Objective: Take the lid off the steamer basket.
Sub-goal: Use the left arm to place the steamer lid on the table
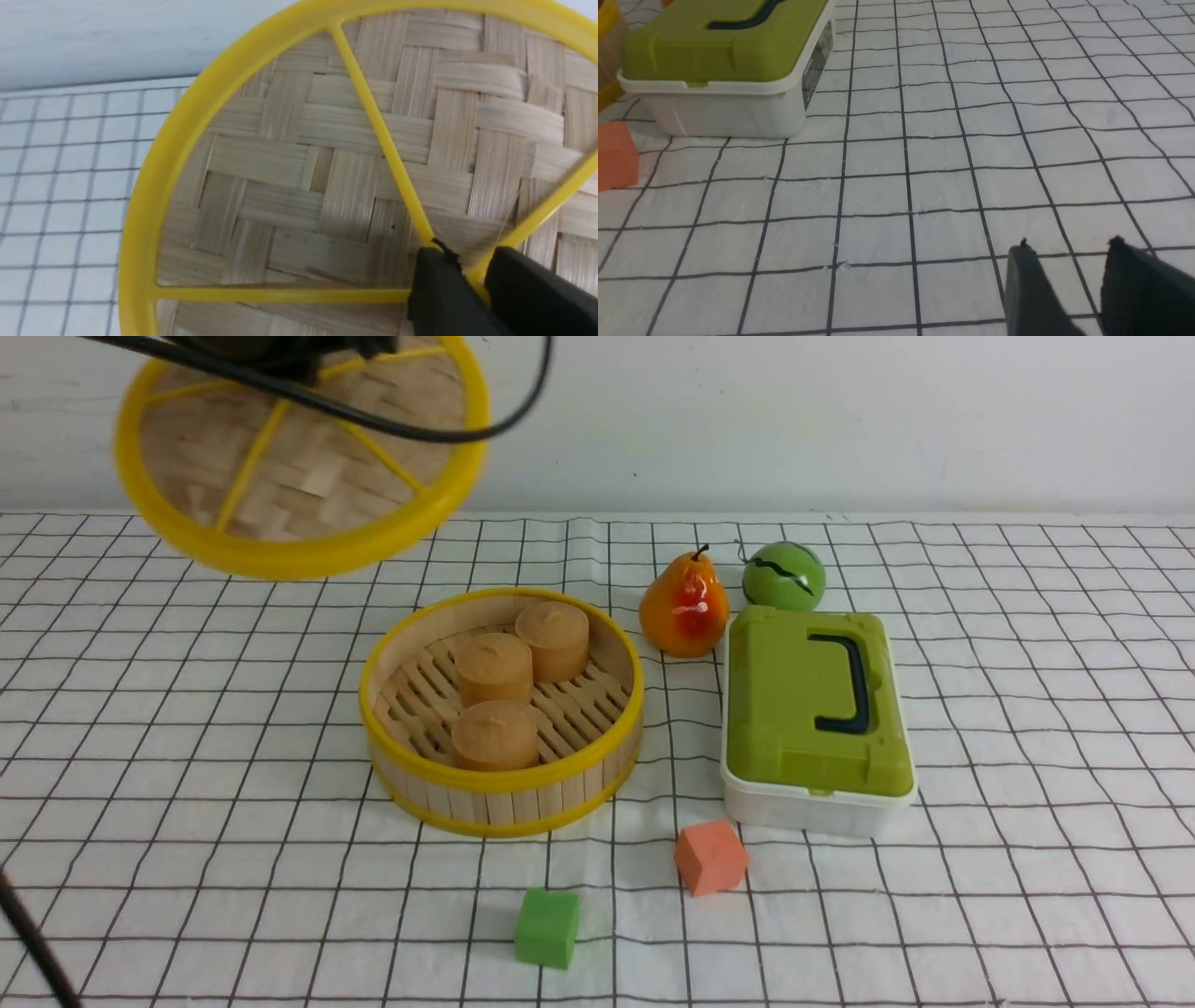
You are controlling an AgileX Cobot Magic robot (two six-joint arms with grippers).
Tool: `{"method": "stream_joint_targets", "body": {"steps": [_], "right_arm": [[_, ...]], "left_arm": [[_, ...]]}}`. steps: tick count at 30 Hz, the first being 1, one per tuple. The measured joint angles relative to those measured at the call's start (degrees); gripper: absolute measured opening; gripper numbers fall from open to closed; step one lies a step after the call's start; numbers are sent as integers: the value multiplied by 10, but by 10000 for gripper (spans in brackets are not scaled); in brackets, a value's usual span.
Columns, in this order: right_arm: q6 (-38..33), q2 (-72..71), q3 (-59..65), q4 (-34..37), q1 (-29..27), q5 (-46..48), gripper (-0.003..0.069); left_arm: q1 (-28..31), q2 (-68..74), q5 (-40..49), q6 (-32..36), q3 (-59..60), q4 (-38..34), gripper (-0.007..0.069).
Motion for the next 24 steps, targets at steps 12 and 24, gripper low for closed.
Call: {"method": "stream_joint_targets", "body": {"steps": [12, 24], "right_arm": [[0, 0, 0, 0, 0, 0, 240], [0, 0, 0, 0, 0, 0, 240]], "left_arm": [[146, 53, -163, -82, 258, 0, 108], [155, 125, -193, -83, 267, -57, 114]]}}
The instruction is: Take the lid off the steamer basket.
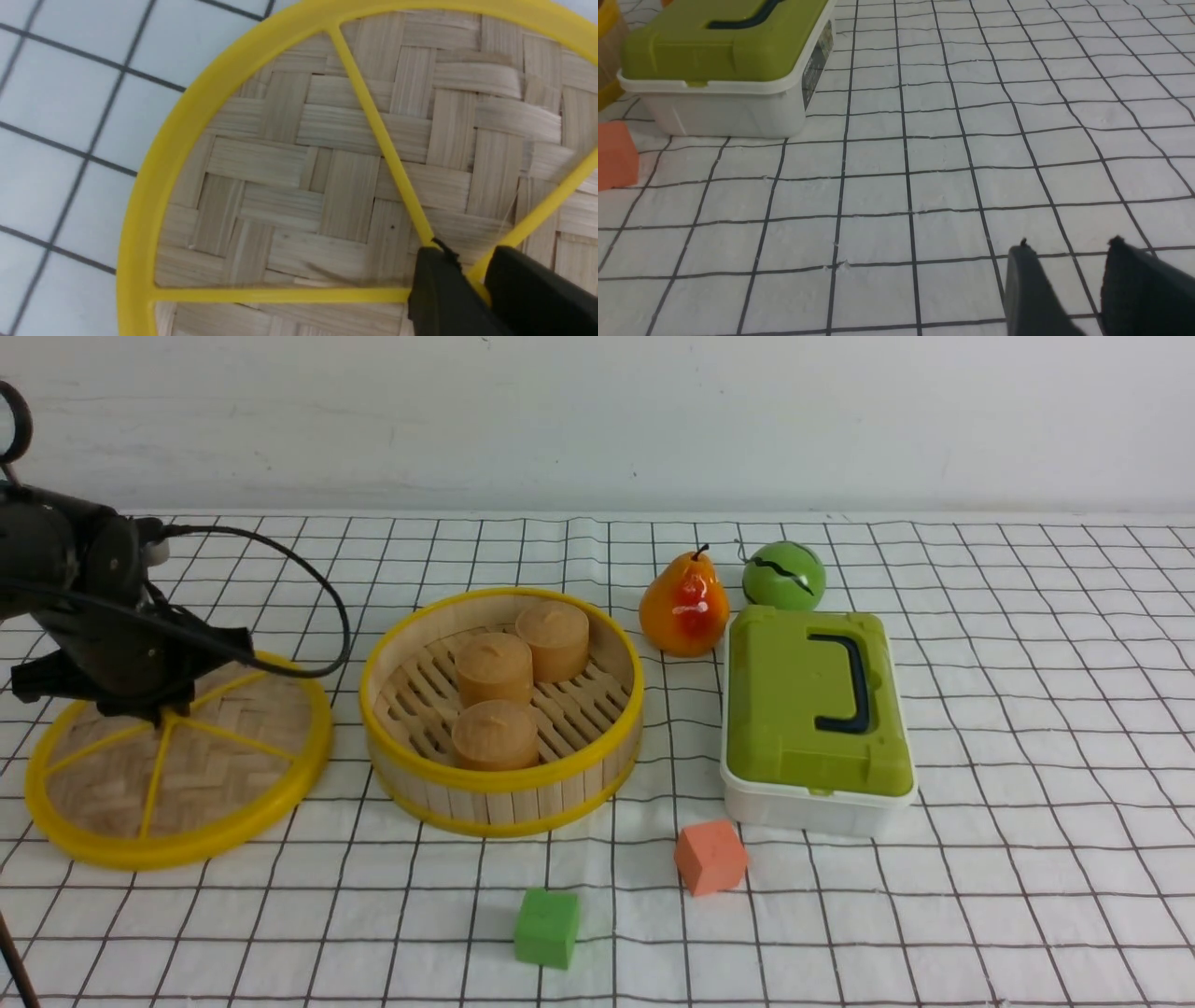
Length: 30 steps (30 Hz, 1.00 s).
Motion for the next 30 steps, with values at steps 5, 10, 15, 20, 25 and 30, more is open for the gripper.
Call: {"method": "stream_joint_targets", "body": {"steps": [5, 10, 15, 20, 25, 30], "right_arm": [[0, 0, 0, 0, 0, 0, 240], [0, 0, 0, 0, 0, 0, 240], [0, 0, 0, 0, 0, 0, 240], [0, 0, 0, 0, 0, 0, 240], [0, 0, 0, 0, 0, 0, 240], [0, 0, 0, 0, 0, 0, 240]], "left_arm": [[0, 0, -5, 37, 0, -52, 205], [0, -36, 27, 98, 1, -125, 310], [0, -161, 36, 183, 1, -193, 197], [0, -335, 37, 274, 4, -218, -1], [0, -502, -32, 336, 86, -258, -13], [0, -655, -128, 438, 252, -355, -13]]}}
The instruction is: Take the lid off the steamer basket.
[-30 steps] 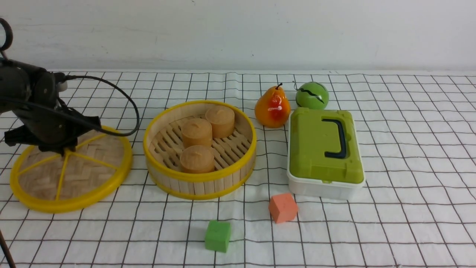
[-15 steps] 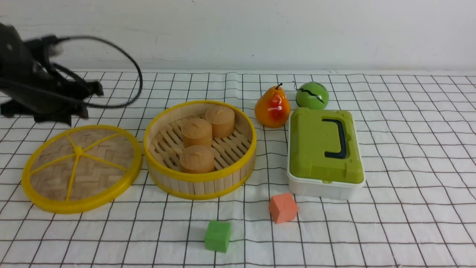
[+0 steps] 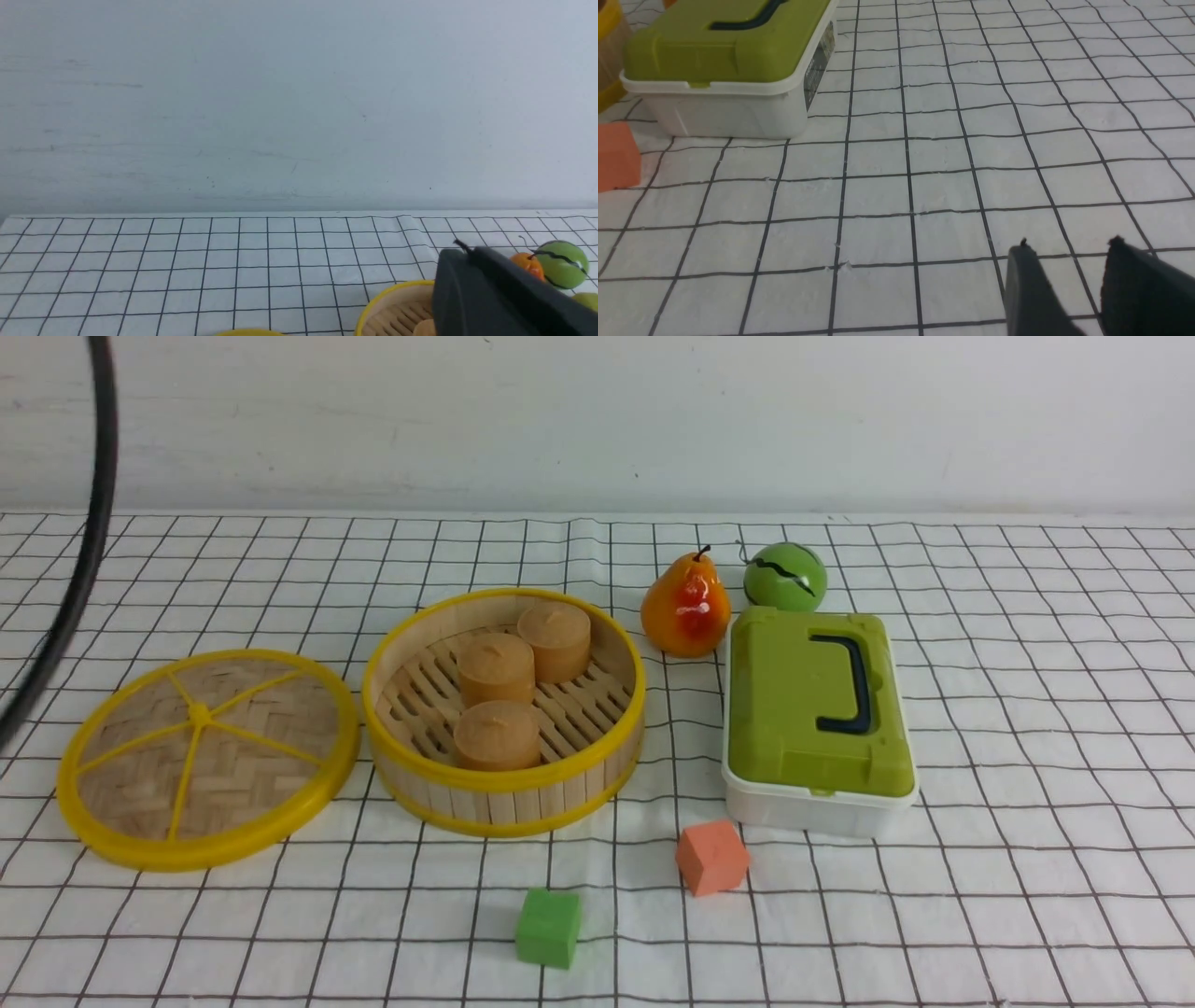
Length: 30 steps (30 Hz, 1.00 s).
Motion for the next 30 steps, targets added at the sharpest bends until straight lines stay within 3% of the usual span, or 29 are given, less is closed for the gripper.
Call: {"method": "stream_joint_targets", "body": {"steps": [4, 8, 20, 30], "right_arm": [[0, 0, 0, 0, 0, 0, 240], [0, 0, 0, 0, 0, 0, 240], [0, 0, 0, 0, 0, 0, 240], [0, 0, 0, 0, 0, 0, 240]], "left_arm": [[0, -99, -33, 86, 132, -93, -13], [0, -161, -24, 129, 217, -130, -13], [-6, -204, -5, 138, 384, -135, -13], [-67, -446, -123, 138, 558, -148, -13]]}}
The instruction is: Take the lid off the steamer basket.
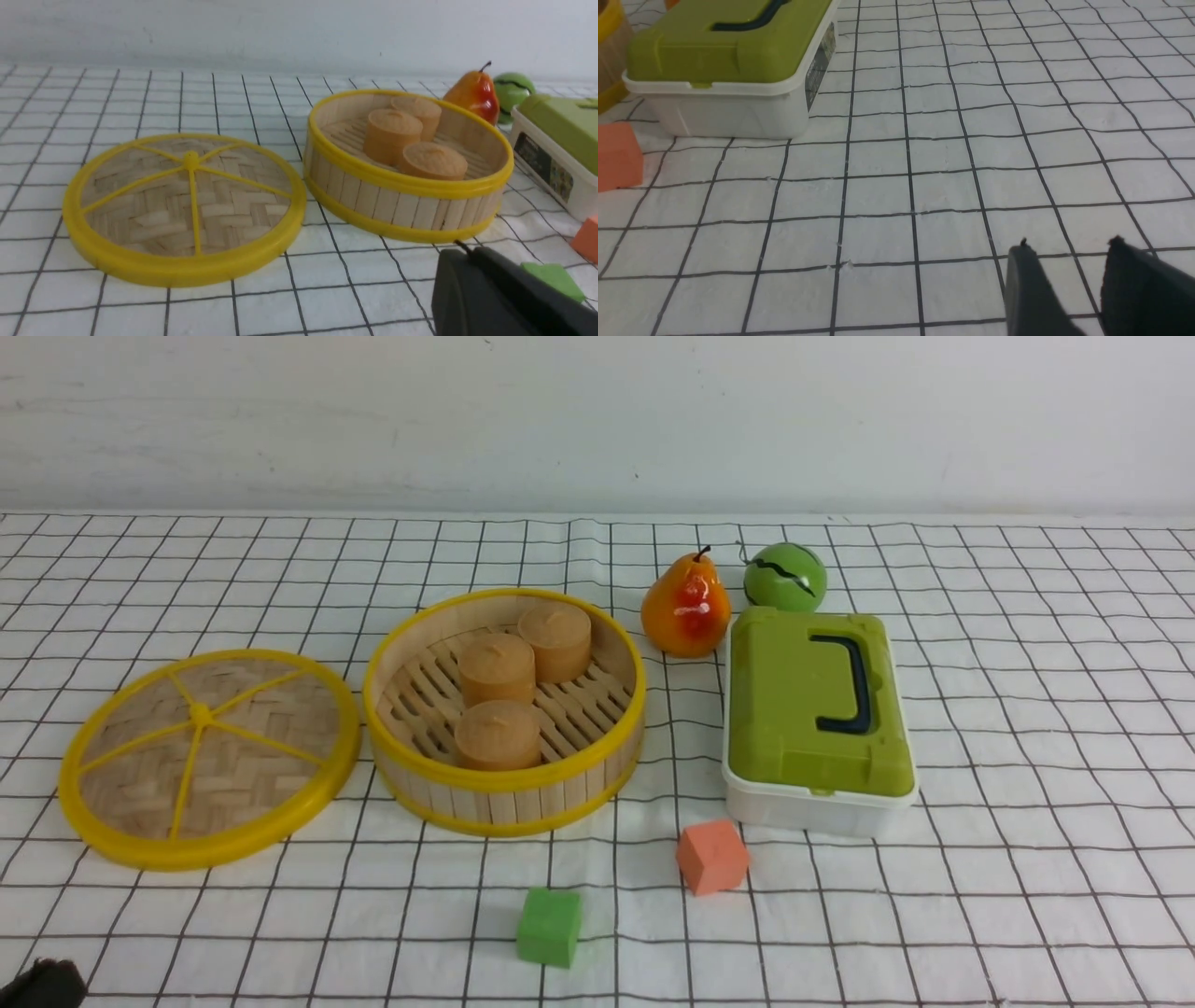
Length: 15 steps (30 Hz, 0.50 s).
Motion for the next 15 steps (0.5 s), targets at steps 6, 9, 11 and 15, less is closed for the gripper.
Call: {"method": "stream_joint_targets", "body": {"steps": [6, 9, 11, 15], "right_arm": [[0, 0, 0, 0, 0, 0, 240], [0, 0, 0, 0, 0, 0, 240], [0, 0, 0, 0, 0, 0, 240], [0, 0, 0, 0, 0, 0, 240]], "left_arm": [[35, -23, 14, -110, 13, 145, -13], [37, -23, 44, -215, 13, 223, -13], [31, -23, 81, -280, 13, 280, -13], [18, -23, 134, -320, 13, 319, -13]]}}
